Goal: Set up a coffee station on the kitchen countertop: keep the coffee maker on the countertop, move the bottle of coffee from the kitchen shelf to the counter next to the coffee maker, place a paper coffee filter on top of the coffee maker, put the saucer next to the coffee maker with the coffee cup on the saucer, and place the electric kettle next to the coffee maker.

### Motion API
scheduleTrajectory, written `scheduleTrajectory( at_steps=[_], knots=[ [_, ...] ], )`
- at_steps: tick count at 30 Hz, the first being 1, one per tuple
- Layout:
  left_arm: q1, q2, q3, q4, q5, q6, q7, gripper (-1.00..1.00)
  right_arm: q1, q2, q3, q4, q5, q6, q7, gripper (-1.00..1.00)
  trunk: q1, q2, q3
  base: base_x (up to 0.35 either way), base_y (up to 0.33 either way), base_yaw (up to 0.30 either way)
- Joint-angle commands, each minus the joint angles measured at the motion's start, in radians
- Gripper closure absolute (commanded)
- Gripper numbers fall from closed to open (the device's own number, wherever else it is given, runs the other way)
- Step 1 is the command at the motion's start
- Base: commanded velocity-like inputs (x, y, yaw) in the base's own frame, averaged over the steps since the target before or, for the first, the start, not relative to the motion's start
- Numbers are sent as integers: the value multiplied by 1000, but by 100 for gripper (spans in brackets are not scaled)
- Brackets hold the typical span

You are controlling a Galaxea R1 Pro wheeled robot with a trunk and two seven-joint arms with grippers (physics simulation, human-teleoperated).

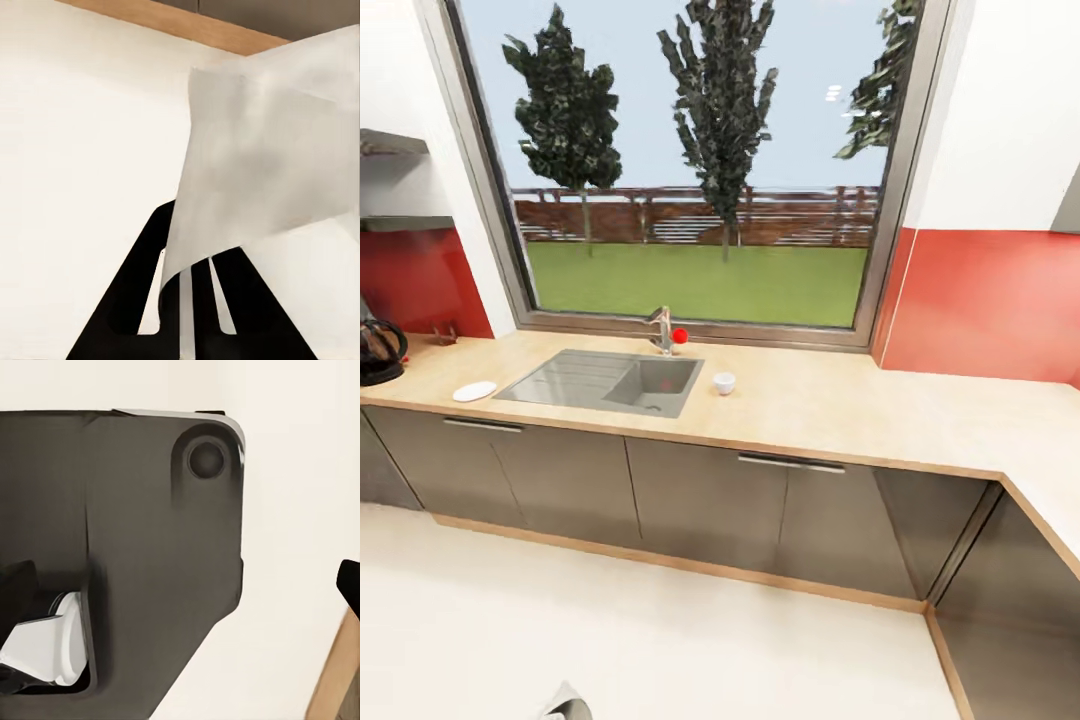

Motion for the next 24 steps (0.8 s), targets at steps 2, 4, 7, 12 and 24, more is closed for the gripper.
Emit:
scheduleTrajectory(
  at_steps=[2, 4, 7, 12, 24],
  knots=[
    [0, 1, 38, 11, 6, -5, -5, 100, 0, -1, 0, -1, 0, -3, -1, -100, 1, -2, -2, 0, 0, 277],
    [0, 1, 64, 26, 6, -7, -8, 100, 0, -3, -1, -1, 0, -3, -1, -100, 1, -2, -2, 0, 0, 277],
    [0, -2, 76, 49, 5, -7, -10, 100, 0, -3, 0, 0, 0, -3, -2, -100, 1, -2, -3, 0, 0, 278],
    [0, -4, 81, 63, 2, -8, -10, 100, 0, -4, 1, 0, 1, -4, -3, -100, 1, -2, -5, 0, 0, 278],
    [0, -9, 80, 65, 2, -7, -10, 100, 0, -1, 3, 0, 2, -2, -3, -100, 1, -2, -7, 4, 0, 280]
  ],
)
